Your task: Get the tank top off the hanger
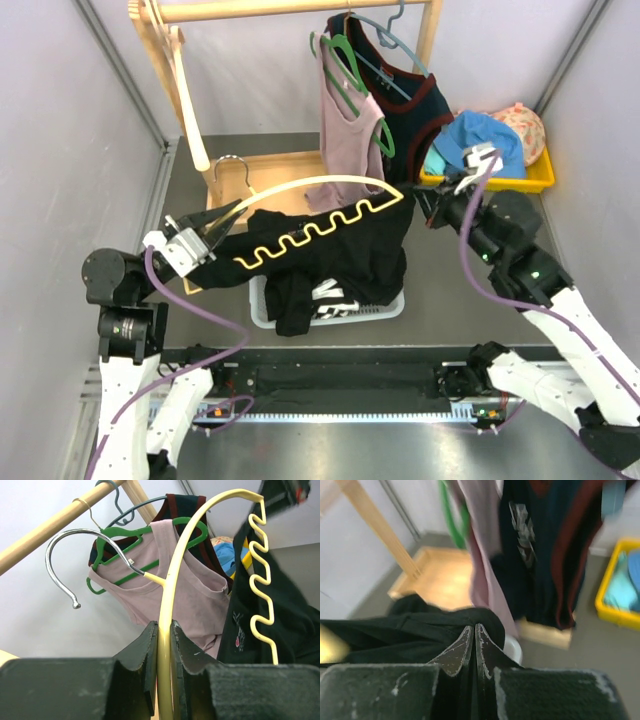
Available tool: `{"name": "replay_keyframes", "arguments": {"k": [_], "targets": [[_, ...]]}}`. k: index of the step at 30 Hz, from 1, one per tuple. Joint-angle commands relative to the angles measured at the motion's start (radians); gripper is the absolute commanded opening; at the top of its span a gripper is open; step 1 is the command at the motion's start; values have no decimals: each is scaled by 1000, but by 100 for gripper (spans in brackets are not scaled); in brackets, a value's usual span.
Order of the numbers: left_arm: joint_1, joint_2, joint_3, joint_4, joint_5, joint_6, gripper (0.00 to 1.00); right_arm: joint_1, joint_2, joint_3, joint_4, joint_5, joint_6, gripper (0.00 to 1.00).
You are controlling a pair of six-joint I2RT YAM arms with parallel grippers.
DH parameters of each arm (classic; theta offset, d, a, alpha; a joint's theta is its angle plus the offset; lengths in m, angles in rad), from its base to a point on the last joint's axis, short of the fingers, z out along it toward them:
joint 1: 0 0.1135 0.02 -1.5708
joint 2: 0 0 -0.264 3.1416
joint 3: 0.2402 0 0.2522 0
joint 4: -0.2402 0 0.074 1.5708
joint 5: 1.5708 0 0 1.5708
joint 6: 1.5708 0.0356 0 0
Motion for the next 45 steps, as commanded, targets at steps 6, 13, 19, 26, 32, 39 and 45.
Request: {"name": "replay_keyframes", "arguments": {"k": [6,13,19,26,32,39,45], "targets": [[1,-8,48,100,4,-62,0,-87,-87,-226,152,-173,52,0],[1,36,60,159,21,-67,0,-86,-62,-151,95,-415,-14,55],[1,33,-30,175,96,21,0,-87,-116,100,-183,-489,-192,92],[-7,111,-55,283,168,1,0,-83,-84,262,-259,-734,-266,89],[-13,113,-18,197,303,59,0,-83,29,380,-298,-940,-312,79],[-30,6,-89,154,340,295,0,-81,122,432,-294,-1044,-289,70],[-30,33,-32,117,346,343,0,-80,180,403,-220,-1158,-194,57]]}}
